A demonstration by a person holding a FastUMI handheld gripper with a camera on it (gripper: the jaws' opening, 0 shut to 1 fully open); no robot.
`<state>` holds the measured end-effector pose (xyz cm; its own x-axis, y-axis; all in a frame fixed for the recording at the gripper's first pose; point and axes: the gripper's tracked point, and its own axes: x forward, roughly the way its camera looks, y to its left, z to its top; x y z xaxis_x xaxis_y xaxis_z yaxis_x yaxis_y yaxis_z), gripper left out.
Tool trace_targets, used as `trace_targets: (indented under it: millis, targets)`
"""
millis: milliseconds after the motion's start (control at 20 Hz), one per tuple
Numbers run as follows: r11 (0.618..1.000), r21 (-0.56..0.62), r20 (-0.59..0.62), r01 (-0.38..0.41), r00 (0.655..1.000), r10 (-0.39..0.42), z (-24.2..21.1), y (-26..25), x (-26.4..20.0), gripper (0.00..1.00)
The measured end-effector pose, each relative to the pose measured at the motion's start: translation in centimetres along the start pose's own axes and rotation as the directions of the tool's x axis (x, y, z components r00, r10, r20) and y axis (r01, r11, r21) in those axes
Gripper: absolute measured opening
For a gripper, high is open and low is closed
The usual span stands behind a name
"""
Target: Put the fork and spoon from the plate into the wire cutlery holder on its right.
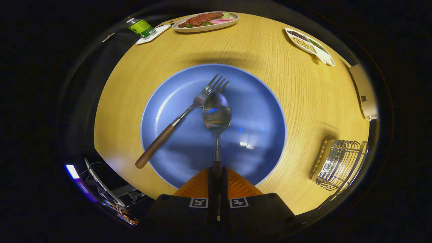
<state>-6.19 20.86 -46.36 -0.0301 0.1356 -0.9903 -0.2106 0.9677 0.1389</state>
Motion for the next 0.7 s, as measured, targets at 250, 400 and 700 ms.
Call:
trace_targets:
  millis: [250, 400, 700]
  targets:
    - [0.999, 0.021, 0.034, -0.05, 0.998, 0.05, 0.4, -0.9, -4.2, 0.08]
    - [0.997, 0.015, 0.066, -0.078, 0.995, 0.077, 0.3, -2.4, -7.9, 0.08]
    - [0.999, 0.003, 0.072, -0.046, 0.996, 0.046, -1.6, -10.1, -14.8, 0.08]
